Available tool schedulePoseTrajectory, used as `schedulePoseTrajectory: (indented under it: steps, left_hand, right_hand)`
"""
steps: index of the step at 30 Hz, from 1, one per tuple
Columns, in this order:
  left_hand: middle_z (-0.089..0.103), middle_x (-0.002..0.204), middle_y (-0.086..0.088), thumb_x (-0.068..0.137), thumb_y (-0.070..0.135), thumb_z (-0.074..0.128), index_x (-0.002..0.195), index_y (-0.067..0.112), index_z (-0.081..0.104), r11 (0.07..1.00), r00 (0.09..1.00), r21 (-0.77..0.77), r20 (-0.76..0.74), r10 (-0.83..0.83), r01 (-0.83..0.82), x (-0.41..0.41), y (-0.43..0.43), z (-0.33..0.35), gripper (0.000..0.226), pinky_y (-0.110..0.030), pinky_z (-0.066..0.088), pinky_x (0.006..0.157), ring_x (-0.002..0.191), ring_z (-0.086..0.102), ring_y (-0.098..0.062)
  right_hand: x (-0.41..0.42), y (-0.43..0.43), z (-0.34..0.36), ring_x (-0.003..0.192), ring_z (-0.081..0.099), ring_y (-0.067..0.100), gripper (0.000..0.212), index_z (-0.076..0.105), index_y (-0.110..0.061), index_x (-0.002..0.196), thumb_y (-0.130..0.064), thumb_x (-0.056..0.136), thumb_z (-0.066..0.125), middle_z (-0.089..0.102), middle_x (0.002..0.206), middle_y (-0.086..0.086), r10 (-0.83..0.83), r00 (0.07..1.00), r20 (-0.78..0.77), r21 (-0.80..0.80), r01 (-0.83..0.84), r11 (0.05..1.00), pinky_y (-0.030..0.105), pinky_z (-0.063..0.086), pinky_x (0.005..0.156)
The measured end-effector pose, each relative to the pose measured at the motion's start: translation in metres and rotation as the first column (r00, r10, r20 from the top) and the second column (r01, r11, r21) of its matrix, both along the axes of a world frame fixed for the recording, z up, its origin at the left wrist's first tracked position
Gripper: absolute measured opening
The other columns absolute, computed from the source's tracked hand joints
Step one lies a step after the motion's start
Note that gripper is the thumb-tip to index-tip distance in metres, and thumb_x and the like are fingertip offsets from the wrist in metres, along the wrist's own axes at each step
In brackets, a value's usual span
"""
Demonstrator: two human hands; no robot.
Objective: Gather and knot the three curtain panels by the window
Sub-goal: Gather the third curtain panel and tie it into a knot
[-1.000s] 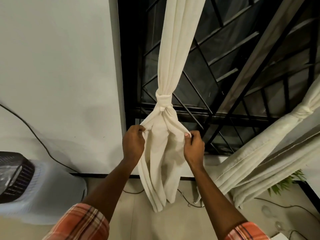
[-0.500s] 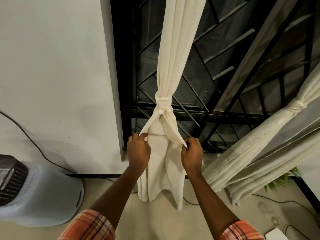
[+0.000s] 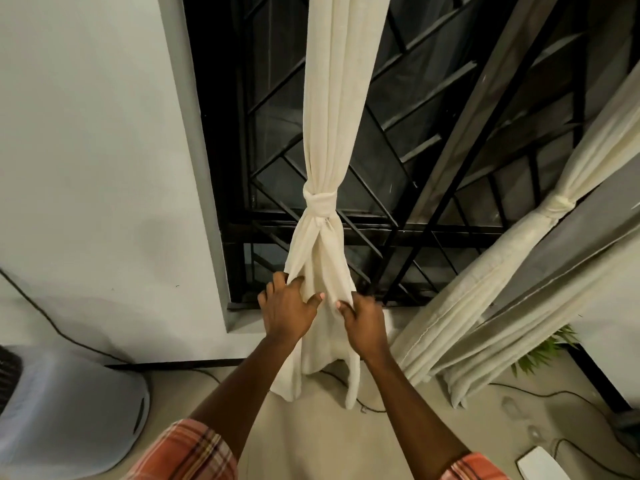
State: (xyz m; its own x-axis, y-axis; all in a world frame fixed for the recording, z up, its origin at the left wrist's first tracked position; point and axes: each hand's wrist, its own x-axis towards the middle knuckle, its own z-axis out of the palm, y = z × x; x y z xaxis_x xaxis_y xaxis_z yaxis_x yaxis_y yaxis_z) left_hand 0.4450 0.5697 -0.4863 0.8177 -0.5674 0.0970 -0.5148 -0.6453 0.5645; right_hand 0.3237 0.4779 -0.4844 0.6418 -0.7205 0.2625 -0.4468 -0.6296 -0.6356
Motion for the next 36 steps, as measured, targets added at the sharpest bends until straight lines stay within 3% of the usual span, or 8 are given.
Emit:
schedulePoseTrajectory:
  steps: [5,8,12,16,23,28,31,36]
  left_hand:
    - [0.051,0.118,-0.008,0.083,0.048,0.063,0.119,0.019,0.061,0.998,0.997,-0.013,-0.036,0.068,-0.069,-0.005,-0.024,0.004,0.046,-0.046,0.033,0.103,0.116,0.050,-0.028]
    - [0.055,0.112,-0.007,0.086,0.043,0.061,0.108,0.018,0.066,0.997,0.997,-0.016,-0.038,0.074,-0.075,-0.005,-0.033,0.005,0.034,-0.044,0.035,0.100,0.110,0.054,-0.027]
    - [0.058,0.101,-0.008,0.088,0.037,0.058,0.093,0.012,0.071,0.996,0.996,-0.040,0.035,0.077,-0.076,-0.002,-0.026,0.002,0.028,-0.045,0.039,0.096,0.094,0.058,-0.026]
    - [0.055,0.088,-0.009,0.086,0.031,0.061,0.091,0.004,0.071,0.982,0.992,-0.150,0.040,0.122,-0.115,0.009,-0.005,-0.008,0.030,-0.049,0.050,0.082,0.080,0.058,-0.029]
    - [0.057,0.121,0.001,0.095,0.033,0.053,0.126,0.009,0.058,0.931,0.933,-0.355,-0.299,-0.199,0.085,-0.043,-0.006,-0.018,0.040,-0.030,0.050,0.089,0.108,0.059,-0.020]
    - [0.052,0.135,-0.004,0.092,0.022,0.059,0.129,0.013,0.056,0.964,0.935,-0.212,-0.278,-0.220,0.163,-0.056,-0.009,-0.024,0.038,-0.032,0.043,0.101,0.120,0.054,-0.023]
    - [0.050,0.136,-0.003,0.088,0.009,0.061,0.123,0.014,0.062,0.962,0.934,-0.167,-0.252,-0.253,0.215,-0.055,-0.003,-0.032,0.035,-0.028,0.040,0.103,0.124,0.051,-0.022]
    - [0.060,0.117,0.000,0.092,0.014,0.058,0.105,0.020,0.066,0.981,0.972,-0.140,-0.174,-0.161,0.138,-0.055,0.003,-0.040,0.016,-0.017,0.043,0.089,0.108,0.059,-0.018]
  right_hand:
    - [-0.006,0.001,0.000,0.094,0.063,0.017,0.033,0.062,-0.013,0.116,-0.021,0.085,0.068,0.067,0.106,0.001,0.117,0.993,-0.027,0.196,-0.109,0.974,0.031,0.052,0.078]
    - [-0.013,-0.007,-0.002,0.101,0.062,0.018,0.044,0.058,-0.015,0.124,-0.019,0.082,0.070,0.065,0.115,0.000,0.101,0.992,-0.075,0.225,-0.081,0.971,0.028,0.049,0.085]
    - [-0.025,-0.033,0.003,0.089,0.064,0.025,0.021,0.066,-0.013,0.101,-0.006,0.082,0.062,0.067,0.098,0.006,-0.218,0.975,-0.039,0.033,0.219,0.975,0.029,0.048,0.069]
    - [-0.034,-0.060,0.011,0.085,0.063,0.025,0.026,0.068,-0.010,0.100,0.003,0.079,0.059,0.067,0.096,0.007,-0.397,0.917,-0.018,-0.044,0.396,0.917,0.025,0.042,0.064]
    - [-0.018,-0.040,-0.031,0.092,0.066,0.031,0.022,0.066,-0.009,0.110,-0.017,0.093,0.055,0.071,0.100,0.012,-0.021,0.978,-0.209,0.136,0.050,0.989,0.034,0.052,0.076]
    - [-0.013,-0.024,-0.034,0.108,0.063,0.019,0.037,0.059,-0.018,0.128,-0.015,0.091,0.059,0.066,0.120,0.003,0.337,0.935,-0.111,0.475,-0.248,0.844,0.028,0.050,0.093]
    - [-0.009,-0.022,-0.039,0.114,0.059,0.016,0.054,0.050,-0.024,0.136,-0.024,0.085,0.069,0.061,0.127,-0.004,0.342,0.933,-0.111,0.535,-0.233,0.812,0.036,0.047,0.101]
    - [-0.001,-0.020,-0.040,0.107,0.064,0.020,0.033,0.059,-0.022,0.126,-0.025,0.093,0.058,0.067,0.116,0.000,0.207,0.965,-0.161,0.419,-0.123,0.899,0.035,0.051,0.095]
